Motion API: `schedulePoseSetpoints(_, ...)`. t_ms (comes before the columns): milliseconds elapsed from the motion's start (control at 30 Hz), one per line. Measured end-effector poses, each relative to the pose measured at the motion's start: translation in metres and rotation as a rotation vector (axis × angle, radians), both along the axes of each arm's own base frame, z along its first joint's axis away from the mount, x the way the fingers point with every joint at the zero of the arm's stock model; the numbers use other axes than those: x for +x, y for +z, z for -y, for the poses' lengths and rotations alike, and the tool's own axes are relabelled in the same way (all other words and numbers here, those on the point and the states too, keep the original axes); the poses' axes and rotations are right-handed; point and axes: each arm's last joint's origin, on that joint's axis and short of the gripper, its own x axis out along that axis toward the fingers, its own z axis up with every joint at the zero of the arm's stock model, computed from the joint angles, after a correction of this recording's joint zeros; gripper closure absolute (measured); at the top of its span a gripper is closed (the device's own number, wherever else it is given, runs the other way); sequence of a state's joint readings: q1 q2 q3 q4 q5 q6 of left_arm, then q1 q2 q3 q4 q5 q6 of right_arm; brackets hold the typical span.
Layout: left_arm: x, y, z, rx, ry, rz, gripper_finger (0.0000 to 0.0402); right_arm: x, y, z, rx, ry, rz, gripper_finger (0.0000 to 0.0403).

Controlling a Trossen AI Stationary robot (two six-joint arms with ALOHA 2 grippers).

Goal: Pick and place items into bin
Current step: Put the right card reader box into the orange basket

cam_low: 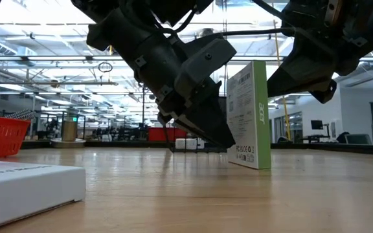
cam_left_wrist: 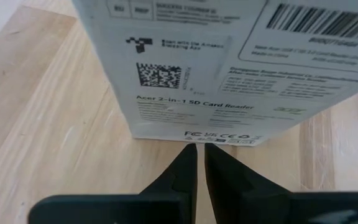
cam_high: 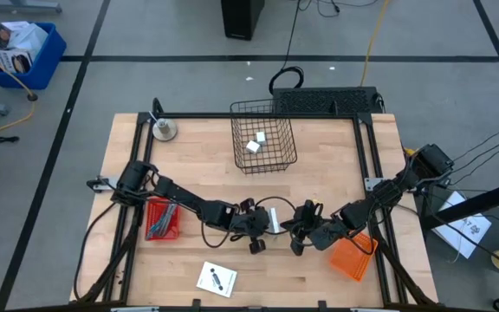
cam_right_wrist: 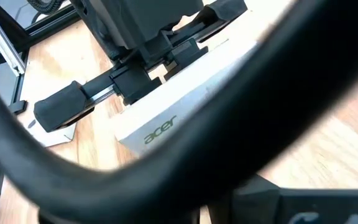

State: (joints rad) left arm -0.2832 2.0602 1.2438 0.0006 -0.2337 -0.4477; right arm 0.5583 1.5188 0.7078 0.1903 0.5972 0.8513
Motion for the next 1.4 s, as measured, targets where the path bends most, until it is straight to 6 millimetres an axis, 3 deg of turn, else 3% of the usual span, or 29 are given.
schedulePoseSetpoints(433, -0.002, -0.002, -0.001, 0.012, 0.004, -0.033, 0.0366, -0.001, -0.001, 0.0, 0.006, 0.021, -0.024, 0.0403)
schedulePoseSetpoints(700, -0.007, -0.007, -0.003, 0.036, 0.002, -0.103, 0.0366, -0.009, -0.011, 0.005, -0.086, 0.029, -0.153, 0.0403)
schedulePoseSetpoints(933, -0.008, -0.007, -0.004, 0.049, -0.007, -0.114, 0.0366, -0.007, -0.01, 0.009, -0.123, 0.041, -0.155, 0.0403)
schedulePoseSetpoints(1067, -0.011, 0.002, -0.006, 0.055, -0.008, -0.127, 0.0366, -0.008, -0.007, 0.009, -0.167, 0.079, -0.158, 0.0403)
schedulePoseSetpoints(1267, -0.018, 0.017, -0.008, 0.074, 0.005, -0.144, 0.0366, -0.015, 0.006, 0.018, -0.009, 0.016, -0.175, 0.0396)
schedulePoseSetpoints(1400, -0.021, 0.024, -0.008, 0.096, 0.016, -0.136, 0.0366, -0.023, 0.02, 0.026, 0.067, 0.012, -0.182, 0.0361)
